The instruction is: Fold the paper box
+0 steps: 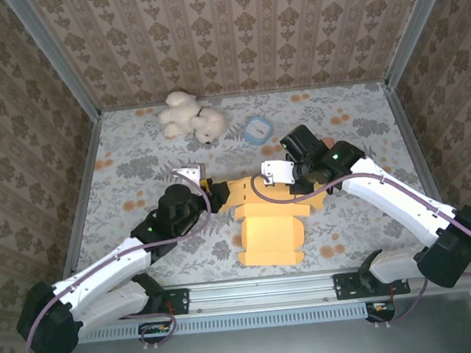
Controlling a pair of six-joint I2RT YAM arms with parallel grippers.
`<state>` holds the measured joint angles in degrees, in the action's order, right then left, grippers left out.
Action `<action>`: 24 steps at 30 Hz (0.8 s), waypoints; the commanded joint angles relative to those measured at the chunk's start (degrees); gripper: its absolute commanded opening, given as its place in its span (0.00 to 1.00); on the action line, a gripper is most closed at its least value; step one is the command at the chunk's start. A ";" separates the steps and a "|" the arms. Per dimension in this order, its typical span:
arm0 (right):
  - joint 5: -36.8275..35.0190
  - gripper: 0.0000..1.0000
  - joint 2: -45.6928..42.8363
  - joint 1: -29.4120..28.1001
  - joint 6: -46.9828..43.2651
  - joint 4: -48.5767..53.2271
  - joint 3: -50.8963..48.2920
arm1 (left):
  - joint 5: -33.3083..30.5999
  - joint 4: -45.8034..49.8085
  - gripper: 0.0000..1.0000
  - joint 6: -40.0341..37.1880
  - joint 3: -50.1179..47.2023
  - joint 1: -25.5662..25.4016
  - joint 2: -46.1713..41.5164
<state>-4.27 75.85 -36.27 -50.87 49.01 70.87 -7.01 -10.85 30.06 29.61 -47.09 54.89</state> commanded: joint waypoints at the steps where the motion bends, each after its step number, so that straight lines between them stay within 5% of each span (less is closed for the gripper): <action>1: 1.51 0.00 -0.75 -0.29 -1.25 -3.86 -2.01 | -0.14 -1.48 0.55 0.09 1.37 0.33 2.11; 12: 2.43 0.00 3.25 -0.30 0.41 -9.29 -3.15 | 4.45 -4.97 0.57 -1.49 3.98 -0.23 10.52; 24: 5.74 0.00 9.57 -0.74 1.30 -12.20 -3.09 | 0.70 -5.01 0.66 -3.60 9.50 -0.61 18.34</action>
<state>-2.74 84.47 -36.25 -49.47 38.81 68.03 -6.55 -12.29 27.99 36.21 -47.53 72.51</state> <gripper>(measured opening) 0.054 0.659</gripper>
